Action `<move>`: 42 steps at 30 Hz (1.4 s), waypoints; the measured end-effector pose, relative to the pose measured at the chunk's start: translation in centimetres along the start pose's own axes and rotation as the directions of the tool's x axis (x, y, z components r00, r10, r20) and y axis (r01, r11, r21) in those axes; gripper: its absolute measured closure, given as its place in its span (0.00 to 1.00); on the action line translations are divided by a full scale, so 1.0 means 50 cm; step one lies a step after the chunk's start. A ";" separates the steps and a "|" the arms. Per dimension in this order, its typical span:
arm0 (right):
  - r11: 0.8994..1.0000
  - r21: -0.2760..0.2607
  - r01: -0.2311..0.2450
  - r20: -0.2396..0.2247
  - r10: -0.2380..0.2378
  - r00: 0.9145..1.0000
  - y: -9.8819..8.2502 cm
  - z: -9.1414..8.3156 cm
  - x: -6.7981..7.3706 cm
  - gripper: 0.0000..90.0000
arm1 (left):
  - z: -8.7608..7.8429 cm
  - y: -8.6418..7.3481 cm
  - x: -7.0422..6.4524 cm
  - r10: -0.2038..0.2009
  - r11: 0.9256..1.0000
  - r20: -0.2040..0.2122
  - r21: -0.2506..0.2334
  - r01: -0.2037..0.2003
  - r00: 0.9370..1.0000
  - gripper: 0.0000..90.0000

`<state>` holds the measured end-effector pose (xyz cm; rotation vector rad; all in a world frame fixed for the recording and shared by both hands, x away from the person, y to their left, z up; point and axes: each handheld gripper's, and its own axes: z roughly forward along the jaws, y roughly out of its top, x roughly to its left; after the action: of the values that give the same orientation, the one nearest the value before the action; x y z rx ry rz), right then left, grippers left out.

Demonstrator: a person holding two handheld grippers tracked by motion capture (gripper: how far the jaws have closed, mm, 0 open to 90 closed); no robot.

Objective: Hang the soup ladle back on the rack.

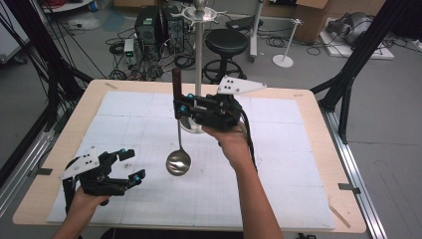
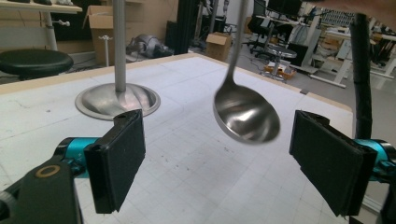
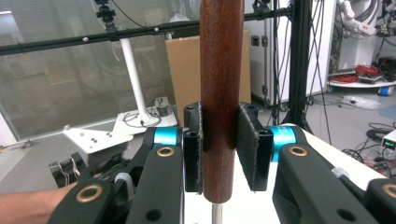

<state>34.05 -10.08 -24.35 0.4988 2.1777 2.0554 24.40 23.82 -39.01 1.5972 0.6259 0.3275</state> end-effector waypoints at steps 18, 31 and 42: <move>1.000 0.001 -0.012 0.037 0.012 0.999 0.098 0.037 -0.125 0.81 | -0.027 -0.008 0.020 0.014 1.000 -0.048 -0.026 -0.016 0.999 0.22; 0.999 0.002 -0.040 0.058 0.040 0.998 0.111 0.043 -0.183 0.81 | -0.029 -0.006 0.025 0.003 0.999 -0.041 -0.038 -0.004 0.999 0.23; 0.998 -0.003 -0.055 0.078 0.055 0.995 0.116 0.042 -0.208 0.81 | -0.031 -0.006 0.030 -0.006 0.999 -0.047 -0.037 0.004 0.999 0.23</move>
<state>45.39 -11.09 -20.30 0.6352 2.1419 2.0273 24.68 25.94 -39.34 1.5565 0.6563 0.3715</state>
